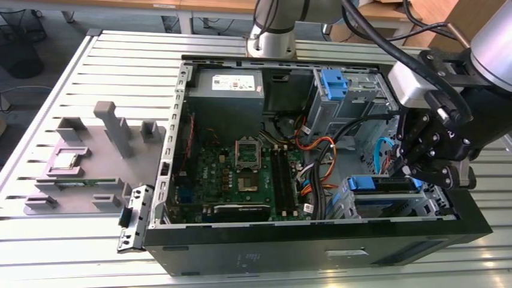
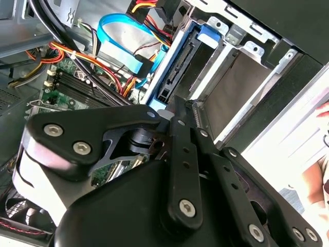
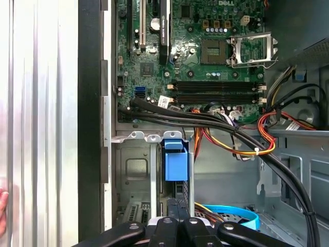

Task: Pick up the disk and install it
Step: 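Insert the disk into the insertion slot, then insert the first disk wire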

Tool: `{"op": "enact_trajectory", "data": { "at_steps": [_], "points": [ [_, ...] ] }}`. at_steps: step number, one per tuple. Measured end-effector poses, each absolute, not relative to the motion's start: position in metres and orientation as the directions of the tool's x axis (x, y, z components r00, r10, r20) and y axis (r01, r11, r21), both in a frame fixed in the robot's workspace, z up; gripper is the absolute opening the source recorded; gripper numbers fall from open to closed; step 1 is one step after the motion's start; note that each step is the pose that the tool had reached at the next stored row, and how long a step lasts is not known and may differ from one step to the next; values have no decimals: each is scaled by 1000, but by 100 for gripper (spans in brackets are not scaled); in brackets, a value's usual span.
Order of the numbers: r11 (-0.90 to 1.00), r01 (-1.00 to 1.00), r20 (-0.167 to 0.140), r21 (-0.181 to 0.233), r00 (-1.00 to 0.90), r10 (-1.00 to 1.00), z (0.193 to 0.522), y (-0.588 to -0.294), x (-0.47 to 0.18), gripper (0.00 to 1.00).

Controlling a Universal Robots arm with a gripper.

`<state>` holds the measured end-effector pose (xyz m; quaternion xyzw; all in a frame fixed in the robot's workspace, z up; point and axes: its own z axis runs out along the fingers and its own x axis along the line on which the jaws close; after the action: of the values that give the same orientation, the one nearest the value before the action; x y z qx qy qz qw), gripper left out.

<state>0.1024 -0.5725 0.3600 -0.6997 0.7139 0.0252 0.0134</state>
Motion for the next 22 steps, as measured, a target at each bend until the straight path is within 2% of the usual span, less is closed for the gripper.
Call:
{"op": "enact_trajectory", "data": {
  "at_steps": [22],
  "points": [
    [20, -1000, -54, 12, -20, -998, 359, -563, 101, 11]
  ]
}}
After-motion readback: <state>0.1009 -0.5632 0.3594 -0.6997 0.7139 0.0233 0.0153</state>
